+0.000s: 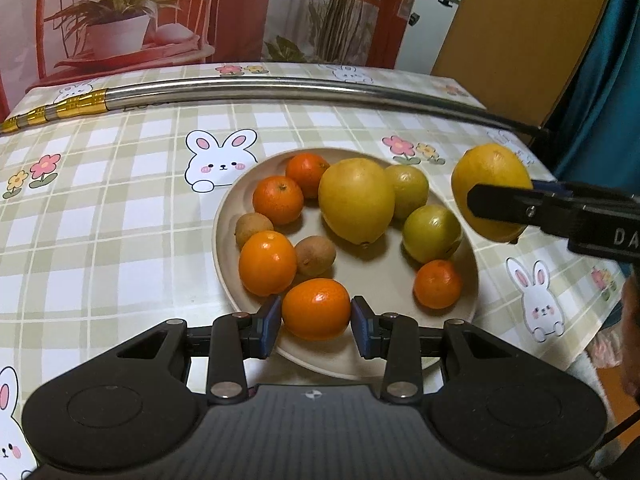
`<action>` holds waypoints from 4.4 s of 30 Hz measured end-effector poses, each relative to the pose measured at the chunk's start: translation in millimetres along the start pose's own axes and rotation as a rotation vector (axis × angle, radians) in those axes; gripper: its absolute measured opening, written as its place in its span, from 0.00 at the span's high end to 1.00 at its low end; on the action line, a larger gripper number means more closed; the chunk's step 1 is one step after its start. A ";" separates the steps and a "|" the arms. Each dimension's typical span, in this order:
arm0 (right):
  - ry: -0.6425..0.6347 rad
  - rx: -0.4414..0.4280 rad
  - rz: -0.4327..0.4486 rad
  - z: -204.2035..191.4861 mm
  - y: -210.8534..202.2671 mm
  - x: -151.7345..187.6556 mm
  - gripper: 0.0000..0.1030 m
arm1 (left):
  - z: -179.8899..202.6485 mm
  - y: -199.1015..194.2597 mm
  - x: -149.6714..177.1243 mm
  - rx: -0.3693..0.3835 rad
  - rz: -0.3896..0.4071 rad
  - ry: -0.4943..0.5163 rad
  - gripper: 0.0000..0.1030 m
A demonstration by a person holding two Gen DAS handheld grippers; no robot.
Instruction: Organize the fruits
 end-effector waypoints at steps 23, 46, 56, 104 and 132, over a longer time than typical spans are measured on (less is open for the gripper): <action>0.010 -0.001 -0.019 1.6 3.4 6.0 0.52 | 0.1 -15.2 4.2 -0.035 0.088 0.016 0.60; -0.061 -0.058 -0.137 -42.2 23.2 1.6 0.52 | -44.2 -70.7 -20.3 -0.096 0.237 -0.126 0.58; -0.101 -0.058 -0.195 -68.2 47.0 -0.2 0.52 | -54.6 -73.8 -15.7 -0.071 0.243 -0.162 0.58; -0.035 0.032 -0.135 -32.9 11.4 -13.7 0.00 | -40.2 -77.5 -15.8 -0.051 0.236 -0.123 0.37; 0.011 0.163 0.262 15.2 -134.2 -141.0 0.00 | 50.9 -236.7 -112.3 0.053 0.644 0.019 0.00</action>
Point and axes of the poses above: each gripper's, at about its wrist camera, not at the fingertips, and y roughly the way its jaws point, z to its right, x to its underside, the point moved 7 cm from there along y, roughly the way its jaws point, and after that the axes turned 12 degrees about -y, right-handed, at the moved point
